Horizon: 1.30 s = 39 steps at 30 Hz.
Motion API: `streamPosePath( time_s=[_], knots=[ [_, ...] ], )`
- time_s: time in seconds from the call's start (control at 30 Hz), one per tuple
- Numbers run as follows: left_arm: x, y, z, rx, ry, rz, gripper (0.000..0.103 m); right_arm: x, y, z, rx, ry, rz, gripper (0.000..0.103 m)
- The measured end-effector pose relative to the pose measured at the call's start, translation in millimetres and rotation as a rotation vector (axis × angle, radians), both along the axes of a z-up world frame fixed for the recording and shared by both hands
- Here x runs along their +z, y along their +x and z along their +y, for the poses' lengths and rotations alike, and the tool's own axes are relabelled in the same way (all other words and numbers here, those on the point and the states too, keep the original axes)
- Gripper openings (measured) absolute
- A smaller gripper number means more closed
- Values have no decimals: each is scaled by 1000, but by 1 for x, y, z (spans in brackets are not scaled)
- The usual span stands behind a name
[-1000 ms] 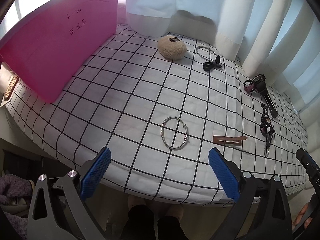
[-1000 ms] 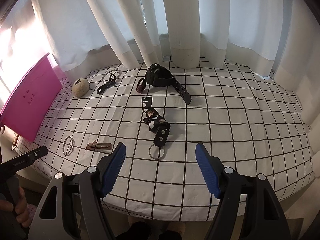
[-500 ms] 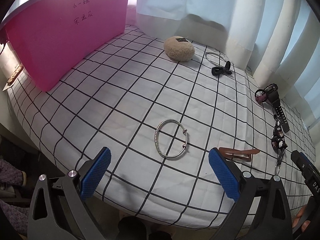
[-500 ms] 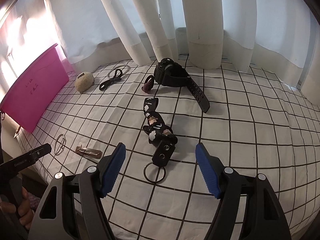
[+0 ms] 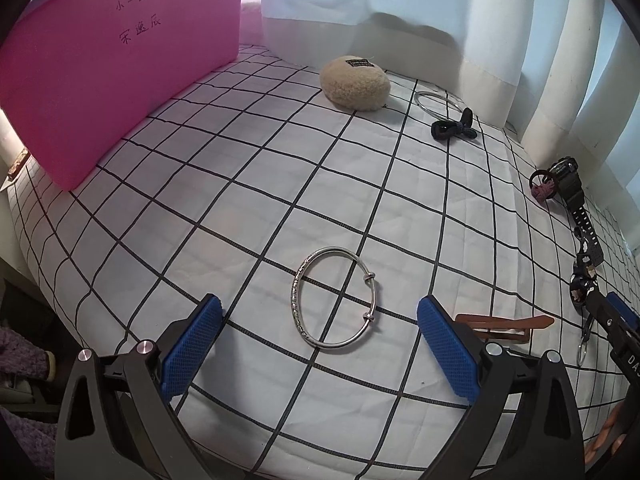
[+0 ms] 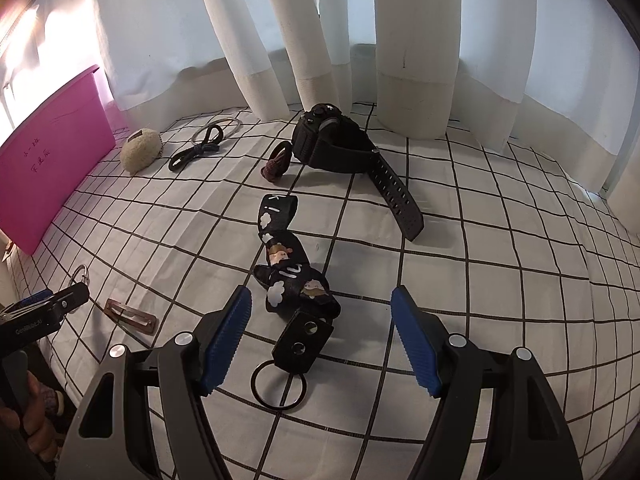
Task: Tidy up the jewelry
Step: 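Grasp the silver bangle with the left tool while the right tool grasps the black patterned strap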
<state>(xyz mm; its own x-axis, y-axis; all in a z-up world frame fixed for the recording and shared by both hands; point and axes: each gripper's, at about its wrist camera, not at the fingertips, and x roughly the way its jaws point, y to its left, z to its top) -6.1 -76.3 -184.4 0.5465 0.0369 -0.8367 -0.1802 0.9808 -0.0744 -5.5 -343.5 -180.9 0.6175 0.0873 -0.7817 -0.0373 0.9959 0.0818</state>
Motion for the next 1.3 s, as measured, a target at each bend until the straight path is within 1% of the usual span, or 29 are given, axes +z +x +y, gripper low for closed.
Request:
streamPosePath(
  time_s=[0.27,0.33,0.63,0.77,0.8,0.9,0.93,0.97,1.0,1.03,1.1,1.13,1.2,1.3],
  knots=[
    [-4,7,-8,-25,68,-8,97,-11,14,9,13,-42,19,69],
    [-4,8,-8,-25,67,-13,97,-14,18,11,16,-57,32,69],
    [-4,5,-9,-20,74,-35,98,-15,18,18,28,-93,19,69],
    [-4,1,-10,-26,79,-44,95,-14,18,22,45,-107,11,68],
    [-3,0,-11,-30,80,-48,94,-14,17,22,49,-108,10,66],
    [-1,-2,-14,-48,80,-57,85,-14,16,25,62,-116,5,61],
    [0,-3,-16,-53,81,-61,79,-14,16,26,69,-118,4,60],
    [2,-4,-16,-56,80,-64,71,-13,16,28,76,-116,4,56],
    [3,-5,-17,-57,80,-68,67,-13,16,29,84,-114,4,51],
    [3,-5,-17,-60,77,-70,57,-13,16,31,91,-116,3,49],
    [5,-5,-17,-65,74,-73,47,-13,15,36,109,-119,0,38],
    [6,-4,-16,-67,70,-74,42,-13,14,37,116,-119,-3,36],
    [5,-4,-16,-71,69,-73,42,-14,12,39,124,-116,-9,29],
    [5,-6,-14,-65,60,-72,41,-13,11,38,118,-105,-16,25]
  ],
)
